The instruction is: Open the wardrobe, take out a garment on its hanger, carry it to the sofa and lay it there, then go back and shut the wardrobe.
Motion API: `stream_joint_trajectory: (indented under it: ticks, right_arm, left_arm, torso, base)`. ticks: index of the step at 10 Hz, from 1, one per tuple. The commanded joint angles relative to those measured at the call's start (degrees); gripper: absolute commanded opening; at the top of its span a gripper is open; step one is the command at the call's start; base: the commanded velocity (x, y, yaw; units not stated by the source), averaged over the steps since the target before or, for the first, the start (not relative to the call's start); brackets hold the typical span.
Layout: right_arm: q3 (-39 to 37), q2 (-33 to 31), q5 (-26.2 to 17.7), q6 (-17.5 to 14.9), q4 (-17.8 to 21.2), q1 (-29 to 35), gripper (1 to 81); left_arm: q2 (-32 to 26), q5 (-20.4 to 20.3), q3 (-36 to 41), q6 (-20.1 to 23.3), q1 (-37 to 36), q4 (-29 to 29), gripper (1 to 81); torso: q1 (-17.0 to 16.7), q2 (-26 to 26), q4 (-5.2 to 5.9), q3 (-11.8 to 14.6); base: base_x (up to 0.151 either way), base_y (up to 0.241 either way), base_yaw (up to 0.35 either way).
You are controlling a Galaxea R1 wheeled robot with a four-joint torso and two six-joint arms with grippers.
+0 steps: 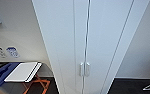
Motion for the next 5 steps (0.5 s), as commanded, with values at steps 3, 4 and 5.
stream_joint_trajectory:
  ticks: [3,4,5]
  right_arm:
    - [15.74,-10.73,-3.06,0.66,0.05,11.36,81.1]
    - [18.03,-12.22,-2.96,1.2,-0.03,13.03,81.1]
    - [20.84,-13.46,-2.88,1.11,-0.65,14.44,81.1]
  left_arm:
    - [-11.91,3.17,14.59,0.1,-8.87,1.2,81.1]
    - [-13.32,3.43,16.88,0.19,-10.45,1.46,81.1]
    - [-14.81,4.91,19.34,0.36,-12.29,1.89,81.1]
  torso:
    - [0.0,0.0,0.0,0.0]
    - [0.0,0.0,0.0,0.0]
    - [0.0,0.02,0.0,-0.02]
  base:
    - [0.0,0.0,0.0]
    - [0.0,0.0,0.0]
    - [0.0,0.0,0.0]
